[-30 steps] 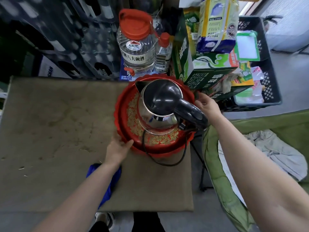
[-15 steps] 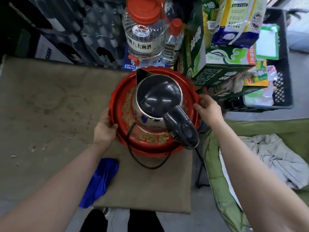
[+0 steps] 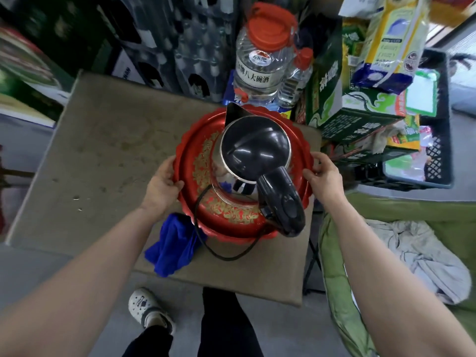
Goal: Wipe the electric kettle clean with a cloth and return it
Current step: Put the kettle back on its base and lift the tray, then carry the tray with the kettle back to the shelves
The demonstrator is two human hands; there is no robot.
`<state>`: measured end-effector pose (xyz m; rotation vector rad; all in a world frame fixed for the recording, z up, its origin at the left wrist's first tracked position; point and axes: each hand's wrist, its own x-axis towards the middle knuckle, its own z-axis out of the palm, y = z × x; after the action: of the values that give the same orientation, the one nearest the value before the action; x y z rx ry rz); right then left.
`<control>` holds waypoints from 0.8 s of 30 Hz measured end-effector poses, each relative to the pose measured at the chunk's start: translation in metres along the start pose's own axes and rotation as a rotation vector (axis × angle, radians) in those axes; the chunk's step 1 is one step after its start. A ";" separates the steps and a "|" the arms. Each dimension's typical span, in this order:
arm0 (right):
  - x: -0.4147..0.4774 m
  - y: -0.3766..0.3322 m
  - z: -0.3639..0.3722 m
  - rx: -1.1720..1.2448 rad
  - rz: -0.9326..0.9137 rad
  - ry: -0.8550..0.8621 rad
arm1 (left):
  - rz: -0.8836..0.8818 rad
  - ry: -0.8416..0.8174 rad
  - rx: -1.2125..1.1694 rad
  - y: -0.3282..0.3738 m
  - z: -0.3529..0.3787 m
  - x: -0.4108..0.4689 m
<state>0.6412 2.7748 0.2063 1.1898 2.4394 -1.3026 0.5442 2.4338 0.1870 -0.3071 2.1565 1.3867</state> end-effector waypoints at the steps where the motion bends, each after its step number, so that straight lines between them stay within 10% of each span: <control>1: -0.012 -0.007 0.005 0.007 -0.016 0.000 | 0.011 0.019 -0.022 -0.002 -0.012 -0.008; 24: -0.337 -0.234 0.345 -0.146 -0.402 -0.330 | -0.046 0.459 -0.354 -0.228 -0.463 -0.252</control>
<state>0.6264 2.2461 0.2946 0.4175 2.5403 -1.2592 0.7077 1.8948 0.3001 -0.8776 2.2167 1.8079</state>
